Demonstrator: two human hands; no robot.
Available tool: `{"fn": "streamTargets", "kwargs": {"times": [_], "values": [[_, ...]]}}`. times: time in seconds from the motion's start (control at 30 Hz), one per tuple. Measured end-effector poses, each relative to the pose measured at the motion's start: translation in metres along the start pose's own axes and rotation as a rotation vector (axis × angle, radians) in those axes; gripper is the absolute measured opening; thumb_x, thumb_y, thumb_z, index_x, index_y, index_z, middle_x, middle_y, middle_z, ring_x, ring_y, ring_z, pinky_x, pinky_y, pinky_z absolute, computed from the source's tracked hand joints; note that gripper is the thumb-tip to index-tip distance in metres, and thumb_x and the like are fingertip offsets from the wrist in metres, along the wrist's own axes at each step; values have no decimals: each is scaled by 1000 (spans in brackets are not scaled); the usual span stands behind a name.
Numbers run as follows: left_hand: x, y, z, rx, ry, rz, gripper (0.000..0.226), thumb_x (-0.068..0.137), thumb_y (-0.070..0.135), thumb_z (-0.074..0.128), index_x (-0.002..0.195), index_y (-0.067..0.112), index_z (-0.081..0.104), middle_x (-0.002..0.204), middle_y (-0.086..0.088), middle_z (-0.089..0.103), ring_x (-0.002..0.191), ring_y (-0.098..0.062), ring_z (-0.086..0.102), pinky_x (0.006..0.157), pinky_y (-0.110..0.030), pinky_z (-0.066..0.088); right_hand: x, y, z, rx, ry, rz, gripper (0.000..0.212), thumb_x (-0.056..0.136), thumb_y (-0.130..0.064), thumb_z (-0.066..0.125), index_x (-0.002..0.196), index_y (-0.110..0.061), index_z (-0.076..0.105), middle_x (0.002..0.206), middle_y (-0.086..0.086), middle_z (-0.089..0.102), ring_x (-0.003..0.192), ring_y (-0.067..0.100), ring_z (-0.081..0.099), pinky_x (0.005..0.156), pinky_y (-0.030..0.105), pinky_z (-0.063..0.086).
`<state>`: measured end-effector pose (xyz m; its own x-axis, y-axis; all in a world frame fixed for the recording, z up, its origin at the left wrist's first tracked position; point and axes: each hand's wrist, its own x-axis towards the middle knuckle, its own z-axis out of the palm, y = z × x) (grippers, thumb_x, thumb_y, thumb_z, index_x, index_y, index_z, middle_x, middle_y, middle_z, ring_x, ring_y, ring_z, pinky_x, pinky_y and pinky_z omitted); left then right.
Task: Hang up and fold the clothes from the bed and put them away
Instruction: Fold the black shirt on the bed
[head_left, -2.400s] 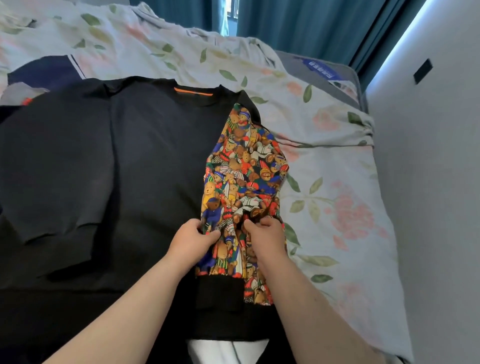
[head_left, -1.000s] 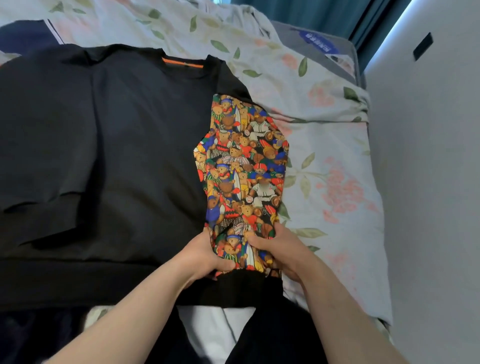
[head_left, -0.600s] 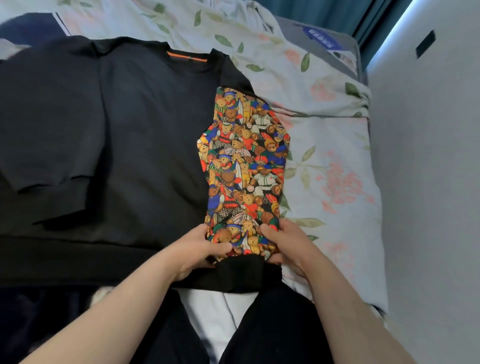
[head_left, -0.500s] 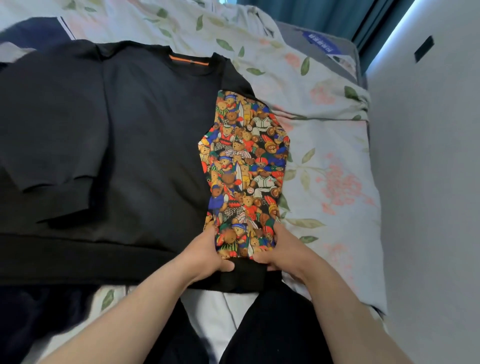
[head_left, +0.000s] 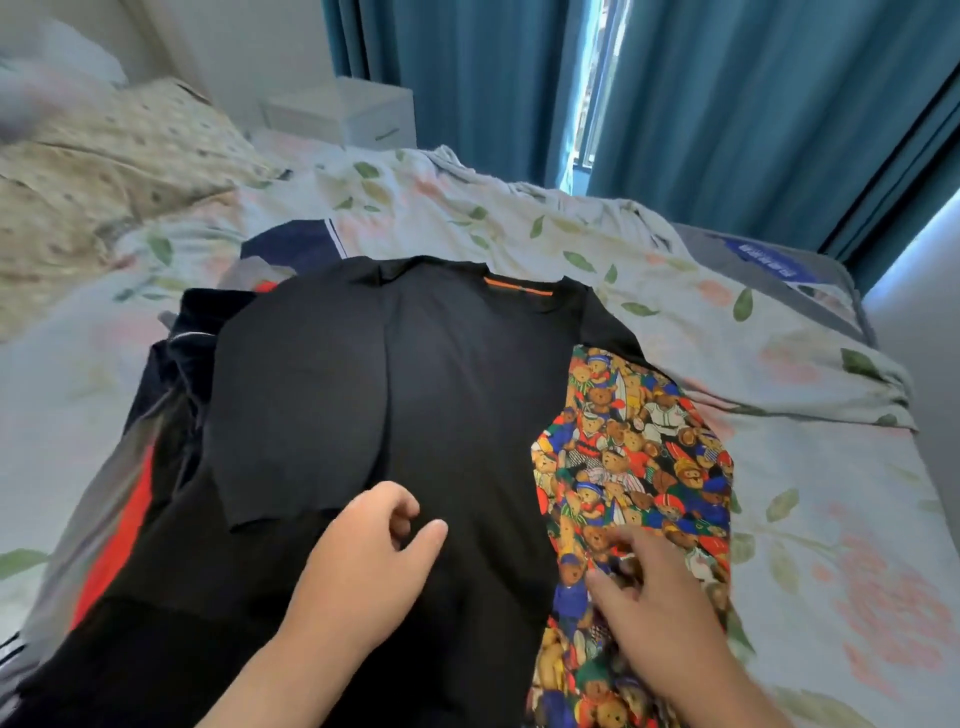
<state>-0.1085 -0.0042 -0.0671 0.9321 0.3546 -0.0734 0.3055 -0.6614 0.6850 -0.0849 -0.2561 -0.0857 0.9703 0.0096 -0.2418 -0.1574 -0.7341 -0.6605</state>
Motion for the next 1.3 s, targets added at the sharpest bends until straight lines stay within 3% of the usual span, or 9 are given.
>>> {"fn": "streamTargets", "kwargs": {"times": [0.17, 0.3, 0.47, 0.63, 0.73, 0.83, 1.03, 1.17, 1.3], "values": [[73, -15, -73, 214, 428, 119, 47, 72, 44, 80, 111, 27, 61, 107, 11, 60, 103, -19, 55, 86, -34, 44, 66, -101, 61, 197, -267, -228, 18, 91, -23, 65, 102, -37, 62, 93, -11, 66, 81, 1, 62, 73, 10, 47], [118, -33, -90, 502, 32, -64, 78, 64, 79, 57, 129, 36, 47, 122, 15, 50, 116, -14, 48, 95, -32, 45, 119, -169, 98, 427, -346, -167, 14, 90, -29, 63, 104, -33, 64, 89, -11, 69, 81, 10, 68, 83, 36, 59], [135, -54, -79, 364, -26, 55, 13, 91, 42, 59, 88, 39, 46, 92, 18, 49, 85, 0, 50, 75, -17, 44, 169, -210, 124, 528, -326, -11, 42, 84, -38, 68, 123, -32, 52, 93, -16, 73, 82, -1, 69, 67, 16, 53], [153, -70, -78, -1, -123, -71, 19, 77, 30, 79, 64, 29, 65, 69, 12, 67, 66, 1, 59, 60, -13, 43, 186, -207, 146, 438, -269, -18, 23, 87, -20, 71, 72, -18, 53, 65, -9, 55, 58, 8, 52, 57, 24, 46], [167, -78, -82, -257, 130, -151, 19, 74, 31, 80, 63, 25, 66, 59, 4, 64, 48, -3, 52, 50, -16, 40, 188, -195, 144, 766, -475, 62, 18, 91, -2, 64, 83, -16, 71, 88, 2, 76, 82, 18, 74, 71, 32, 58], [195, -85, -96, -248, 489, -221, 20, 76, 31, 78, 71, 25, 60, 68, 3, 61, 62, -6, 55, 58, -25, 41, 194, -167, 124, 958, -673, 55, 22, 85, 2, 66, 102, -9, 74, 113, 18, 73, 104, 32, 71, 82, 39, 59], [261, -63, -99, -144, 96, -250, 28, 80, 49, 72, 87, 22, 69, 84, 8, 69, 79, -8, 64, 71, -30, 49, 214, -124, 60, 356, -968, -23, 33, 81, -22, 77, 113, -16, 73, 106, 7, 75, 105, 21, 70, 93, 32, 51], [293, -47, -90, 0, -157, -320, 47, 82, 59, 65, 83, 12, 70, 78, 1, 72, 77, -18, 69, 79, -36, 53, 256, -139, 59, 294, -689, 152, 17, 75, -13, 75, 82, -12, 59, 63, 2, 54, 54, 13, 56, 53, 29, 44], [323, -33, -88, -572, -233, -605, 35, 89, 42, 68, 87, 8, 76, 77, -7, 76, 76, -27, 72, 81, -36, 56, 323, -198, 83, 593, -371, 136, 18, 91, -27, 67, 91, -9, 69, 71, 2, 64, 59, 17, 61, 60, 29, 48]]}}
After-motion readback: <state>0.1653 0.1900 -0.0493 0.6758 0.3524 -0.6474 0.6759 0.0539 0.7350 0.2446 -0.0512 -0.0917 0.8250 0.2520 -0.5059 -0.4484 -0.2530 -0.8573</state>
